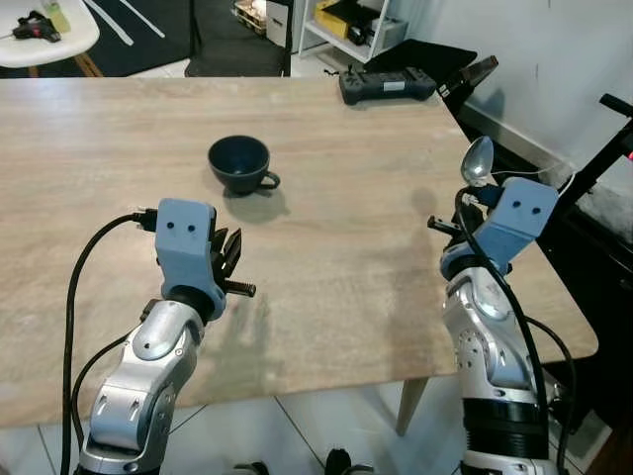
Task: Setting the table
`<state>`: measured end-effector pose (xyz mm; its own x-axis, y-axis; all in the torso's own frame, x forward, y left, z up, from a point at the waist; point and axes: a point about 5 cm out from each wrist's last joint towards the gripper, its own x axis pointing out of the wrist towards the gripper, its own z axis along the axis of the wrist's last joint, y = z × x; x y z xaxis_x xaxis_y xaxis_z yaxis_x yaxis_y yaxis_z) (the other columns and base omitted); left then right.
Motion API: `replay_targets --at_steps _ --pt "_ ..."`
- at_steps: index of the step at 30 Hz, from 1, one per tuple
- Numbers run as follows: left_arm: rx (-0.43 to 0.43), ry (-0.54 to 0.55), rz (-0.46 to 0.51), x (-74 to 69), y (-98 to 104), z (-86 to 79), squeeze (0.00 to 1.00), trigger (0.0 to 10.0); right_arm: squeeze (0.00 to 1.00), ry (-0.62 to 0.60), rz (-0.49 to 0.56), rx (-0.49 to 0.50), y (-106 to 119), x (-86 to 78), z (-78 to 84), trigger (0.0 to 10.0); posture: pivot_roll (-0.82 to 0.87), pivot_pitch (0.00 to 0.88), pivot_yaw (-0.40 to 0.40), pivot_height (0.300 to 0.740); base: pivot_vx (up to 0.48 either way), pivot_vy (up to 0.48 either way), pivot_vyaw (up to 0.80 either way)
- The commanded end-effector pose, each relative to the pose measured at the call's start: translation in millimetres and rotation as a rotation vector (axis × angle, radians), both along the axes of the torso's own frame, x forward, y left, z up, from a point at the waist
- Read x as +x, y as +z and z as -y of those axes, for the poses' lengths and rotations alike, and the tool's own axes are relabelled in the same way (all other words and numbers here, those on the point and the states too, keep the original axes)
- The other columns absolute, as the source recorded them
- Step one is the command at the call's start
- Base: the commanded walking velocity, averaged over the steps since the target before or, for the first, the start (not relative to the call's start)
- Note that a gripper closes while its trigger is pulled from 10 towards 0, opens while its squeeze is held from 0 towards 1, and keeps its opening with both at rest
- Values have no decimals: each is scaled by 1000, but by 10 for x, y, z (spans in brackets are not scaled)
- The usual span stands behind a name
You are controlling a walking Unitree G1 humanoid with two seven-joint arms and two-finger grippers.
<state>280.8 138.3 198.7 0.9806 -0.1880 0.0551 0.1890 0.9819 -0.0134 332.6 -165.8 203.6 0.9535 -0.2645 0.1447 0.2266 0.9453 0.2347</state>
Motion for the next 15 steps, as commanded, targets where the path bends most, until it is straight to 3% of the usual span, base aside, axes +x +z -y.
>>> replay_targets --at_steps 1,15 --pt "4 3 -22 -1 -59 3 0 10000 0 -21 -21 7 -53 -13 56 10000 100 119 16 740 -300 0 0" --pt "5 1 -20 5 -55 4 0 10000 0 -25 -27 7 -72 -19 56 10000 99 119 19 740 -306 0 0"
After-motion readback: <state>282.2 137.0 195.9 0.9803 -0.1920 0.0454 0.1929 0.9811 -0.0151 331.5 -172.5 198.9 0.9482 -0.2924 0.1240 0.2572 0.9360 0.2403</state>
